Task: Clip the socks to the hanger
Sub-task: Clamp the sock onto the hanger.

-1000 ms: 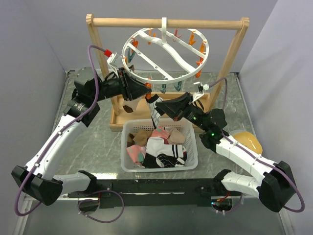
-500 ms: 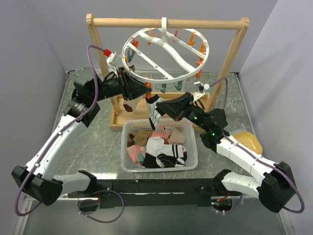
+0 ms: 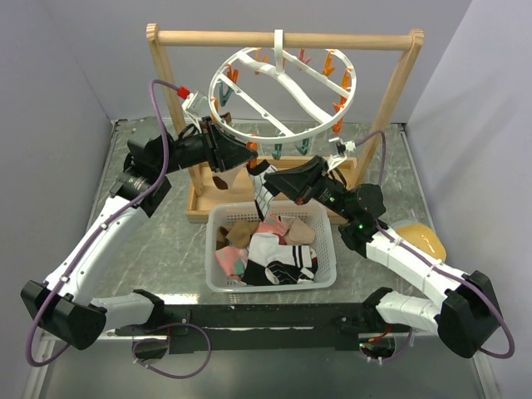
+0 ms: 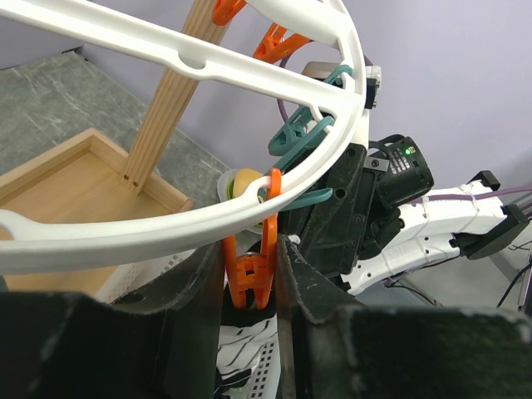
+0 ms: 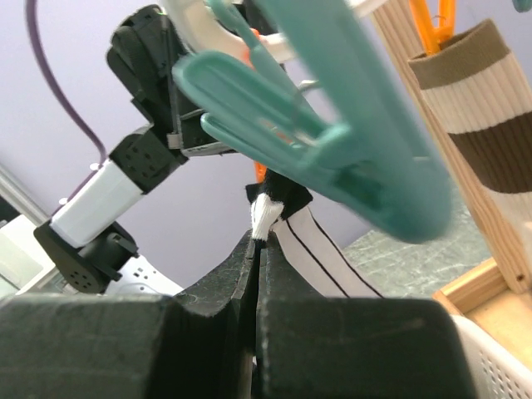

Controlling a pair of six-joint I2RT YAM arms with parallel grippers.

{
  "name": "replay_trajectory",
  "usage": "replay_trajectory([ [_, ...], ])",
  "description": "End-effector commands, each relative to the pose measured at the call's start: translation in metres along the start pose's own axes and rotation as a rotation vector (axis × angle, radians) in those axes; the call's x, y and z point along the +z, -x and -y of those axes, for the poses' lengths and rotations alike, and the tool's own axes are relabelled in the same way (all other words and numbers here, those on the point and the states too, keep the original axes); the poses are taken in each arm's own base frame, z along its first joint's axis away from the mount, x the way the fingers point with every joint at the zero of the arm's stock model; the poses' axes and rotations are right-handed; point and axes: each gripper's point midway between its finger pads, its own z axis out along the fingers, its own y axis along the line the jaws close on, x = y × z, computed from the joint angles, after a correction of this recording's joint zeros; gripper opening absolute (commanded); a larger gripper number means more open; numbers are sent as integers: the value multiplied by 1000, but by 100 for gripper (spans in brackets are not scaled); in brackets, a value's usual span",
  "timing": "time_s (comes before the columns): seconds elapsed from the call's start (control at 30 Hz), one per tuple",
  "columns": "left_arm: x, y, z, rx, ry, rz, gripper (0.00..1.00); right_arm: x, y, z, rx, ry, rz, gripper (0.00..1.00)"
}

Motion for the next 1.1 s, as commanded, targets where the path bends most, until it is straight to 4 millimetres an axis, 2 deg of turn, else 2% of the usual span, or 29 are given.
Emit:
replay_trajectory([
  [0.0, -7, 3, 25, 22, -79, -11, 1, 0, 13, -18, -27, 79, 42, 0],
  [0.4, -6, 12, 18, 0, -49, 24, 1, 1, 6, -23, -11, 123, 14, 0],
  [1.07, -7, 11, 19, -11, -52, 31, 1, -1, 3, -24, -10, 130, 4, 0],
])
